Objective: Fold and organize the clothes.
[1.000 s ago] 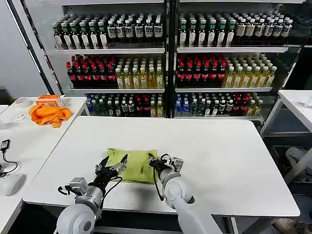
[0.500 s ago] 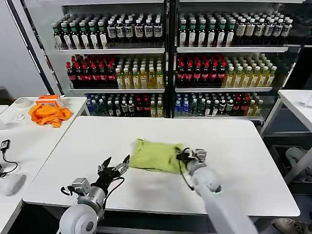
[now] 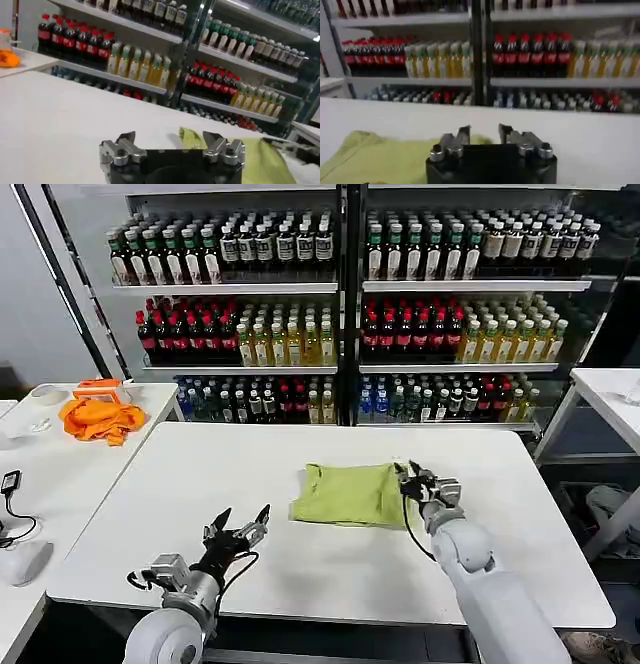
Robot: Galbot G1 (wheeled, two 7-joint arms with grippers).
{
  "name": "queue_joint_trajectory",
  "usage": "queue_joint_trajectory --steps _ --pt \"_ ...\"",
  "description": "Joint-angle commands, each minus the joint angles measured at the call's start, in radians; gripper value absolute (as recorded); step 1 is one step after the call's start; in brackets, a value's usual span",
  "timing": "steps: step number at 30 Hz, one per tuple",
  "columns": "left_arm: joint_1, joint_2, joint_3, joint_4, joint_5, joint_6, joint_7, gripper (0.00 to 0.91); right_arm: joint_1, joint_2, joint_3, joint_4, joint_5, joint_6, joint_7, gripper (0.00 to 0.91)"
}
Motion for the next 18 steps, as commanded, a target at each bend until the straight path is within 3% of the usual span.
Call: queue_joint_trajectory --steps 1,4,9,13,18 --pt "0.031 0.003 0.007 -0.019 0.115 -0.043 0.012 0.907 -0.3 -0.023 0.151 0.268 -0.202 0.204 0.022 0.907" --pt "0.041 0.001 0.008 -0.026 0.159 -0.06 0.02 0.907 -0.369 -0.016 0.206 0.332 -0.198 0.234 0.021 0.907" --pt "0.053 0.009 0.015 -0.045 0.202 -0.081 0.037 0.907 -0.595 0.006 0.333 0.481 -0.206 0.324 -0.037 0.907" --pt "0.068 0.016 0.012 -0.062 0.21 -0.079 0.045 0.907 -0.744 0.031 0.399 0.566 -0.189 0.281 -0.026 0.907" --pt "0.12 0.016 0.017 -0.099 0.23 -0.102 0.046 0.907 -0.824 0.058 0.437 0.596 -0.212 0.283 -0.038 0.907"
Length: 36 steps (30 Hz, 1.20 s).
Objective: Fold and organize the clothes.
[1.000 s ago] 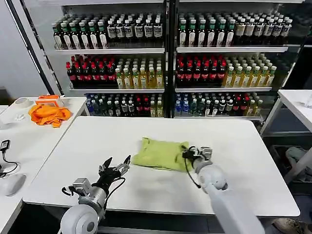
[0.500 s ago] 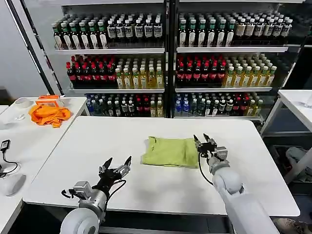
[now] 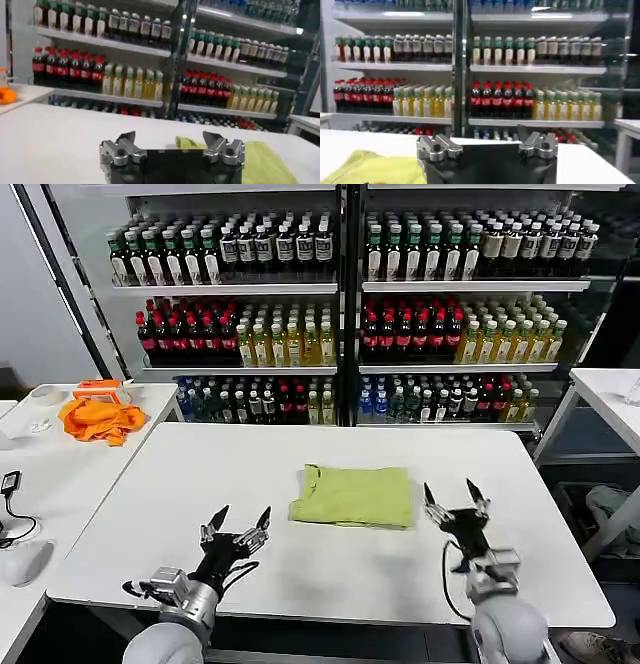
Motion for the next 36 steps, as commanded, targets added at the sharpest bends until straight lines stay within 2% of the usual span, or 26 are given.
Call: queue_joint_trajectory --steps 1,7,17,21,26,31,36 --pt "0.067 0.001 0.012 -0.051 0.103 -0.038 0.011 0.907 -0.363 0.043 0.177 0.218 -0.054 0.06 -0.028 0.907" --pt "0.081 -0.003 0.007 -0.073 0.123 -0.039 0.019 0.907 -0.386 0.064 0.187 0.233 -0.061 0.059 -0.036 0.907" --pt "0.145 0.041 -0.003 -0.151 0.116 -0.009 0.021 0.907 -0.396 0.121 0.179 0.267 -0.07 0.076 -0.039 0.907" --pt "0.163 0.045 -0.015 -0.162 0.117 -0.012 0.02 0.907 -0.403 0.122 0.174 0.274 -0.078 0.092 -0.049 0.907" --pt "0.181 0.033 -0.024 -0.174 0.124 -0.012 0.018 0.907 -0.414 0.111 0.151 0.3 -0.155 0.094 -0.077 0.907" --pt "0.19 0.03 -0.032 -0.181 0.132 -0.011 0.018 0.907 -0.418 0.105 0.137 0.325 -0.166 0.073 -0.068 0.907" --pt "0.215 0.057 -0.03 -0.199 0.138 -0.013 0.023 0.907 -0.424 0.102 0.141 0.339 -0.171 0.069 -0.064 0.907"
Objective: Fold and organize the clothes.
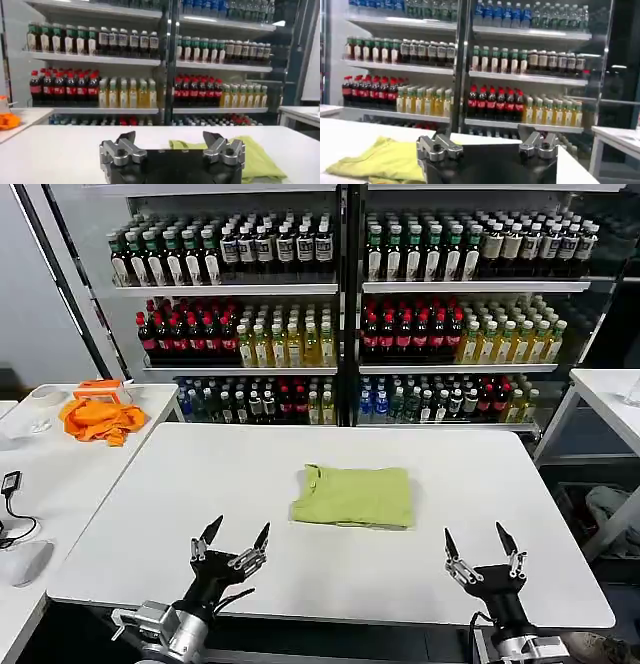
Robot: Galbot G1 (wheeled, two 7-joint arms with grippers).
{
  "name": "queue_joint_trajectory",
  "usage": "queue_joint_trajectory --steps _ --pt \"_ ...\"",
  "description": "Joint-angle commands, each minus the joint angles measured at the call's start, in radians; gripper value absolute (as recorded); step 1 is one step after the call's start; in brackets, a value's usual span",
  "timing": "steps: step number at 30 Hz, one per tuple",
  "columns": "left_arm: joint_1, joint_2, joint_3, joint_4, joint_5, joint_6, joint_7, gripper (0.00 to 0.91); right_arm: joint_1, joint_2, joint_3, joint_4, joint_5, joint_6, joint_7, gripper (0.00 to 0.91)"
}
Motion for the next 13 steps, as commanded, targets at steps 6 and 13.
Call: queue_joint_trajectory --steps 6,13 --pt "0.034 0.031 -0.003 -0.039 0.012 0.008 0.009 0.907 -0.032 -0.005 0.006 0.047 -0.078 0.004 -0.002 0.907" --pt "0.024 0.055 -0.008 -0.041 0.012 0.009 0.01 0.907 -0.032 -0.006 0.019 0.061 -0.086 -0.004 0.017 0.907"
